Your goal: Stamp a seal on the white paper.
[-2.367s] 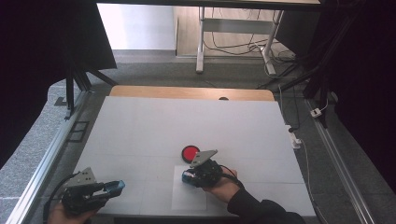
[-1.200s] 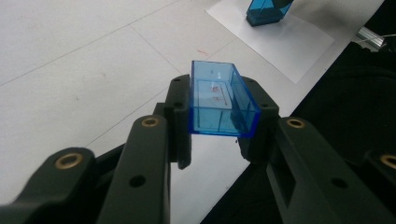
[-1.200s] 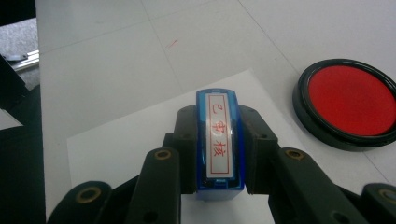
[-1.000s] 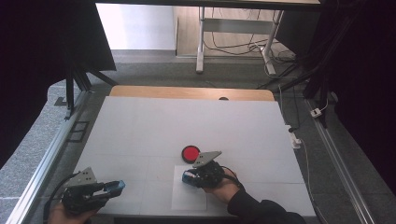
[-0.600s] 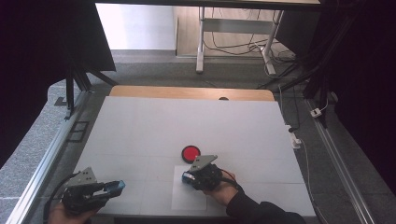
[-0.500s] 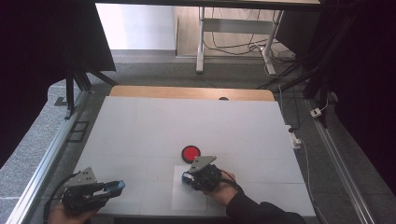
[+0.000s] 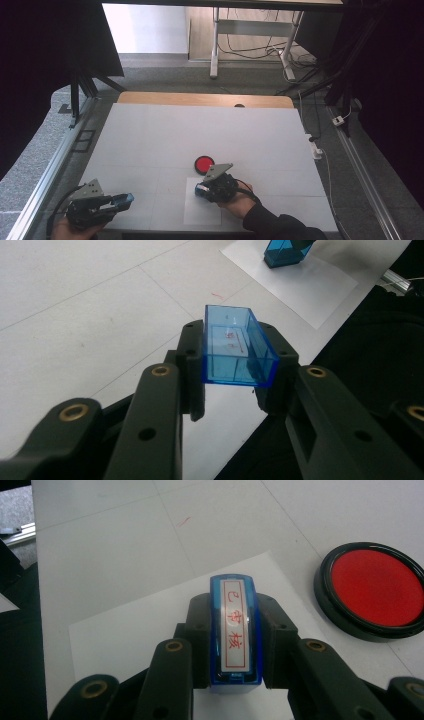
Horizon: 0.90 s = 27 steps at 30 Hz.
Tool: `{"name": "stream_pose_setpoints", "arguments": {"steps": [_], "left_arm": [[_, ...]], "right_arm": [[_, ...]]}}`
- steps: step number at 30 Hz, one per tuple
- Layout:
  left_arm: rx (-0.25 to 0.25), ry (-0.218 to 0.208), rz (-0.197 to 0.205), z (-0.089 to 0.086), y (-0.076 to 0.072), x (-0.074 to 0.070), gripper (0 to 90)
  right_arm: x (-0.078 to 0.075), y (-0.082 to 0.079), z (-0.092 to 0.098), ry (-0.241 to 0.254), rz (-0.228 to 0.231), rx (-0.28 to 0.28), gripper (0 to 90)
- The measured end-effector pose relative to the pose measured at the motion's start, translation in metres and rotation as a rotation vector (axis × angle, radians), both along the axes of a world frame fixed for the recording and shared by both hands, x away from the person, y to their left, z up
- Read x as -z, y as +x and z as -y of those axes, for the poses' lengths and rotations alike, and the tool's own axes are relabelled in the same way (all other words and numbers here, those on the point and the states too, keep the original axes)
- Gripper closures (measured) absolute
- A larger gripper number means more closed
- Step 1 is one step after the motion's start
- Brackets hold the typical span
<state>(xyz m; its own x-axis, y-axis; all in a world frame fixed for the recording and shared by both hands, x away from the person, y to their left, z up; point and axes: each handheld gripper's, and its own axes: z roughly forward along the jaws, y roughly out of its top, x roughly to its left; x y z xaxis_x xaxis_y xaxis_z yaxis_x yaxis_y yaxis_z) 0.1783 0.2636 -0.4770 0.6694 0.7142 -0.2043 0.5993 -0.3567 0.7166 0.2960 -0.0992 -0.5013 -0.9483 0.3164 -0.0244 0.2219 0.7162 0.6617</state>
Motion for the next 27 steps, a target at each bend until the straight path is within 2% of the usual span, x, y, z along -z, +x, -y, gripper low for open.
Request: {"name": "stream_pose_setpoints", "arguments": {"steps": [9, 19, 27], "left_arm": [[0.0, 0.001, 0.001, 0.0, 0.0, 0.0, 67.5], [0.0, 0.0, 0.0, 0.0, 0.0, 0.0, 67.5], [0.002, 0.004, -0.002, 0.0, 0.0, 0.0, 67.5]], "right_arm": [[-0.003, -0.001, -0.004, -0.03, -0.011, 0.018, 70.7], [-0.004, 0.0, -0.003, -0.022, -0.018, 0.02, 70.7], [-0.014, -0.001, 0.002, 0.017, -0.017, 0.021, 70.7]]}}
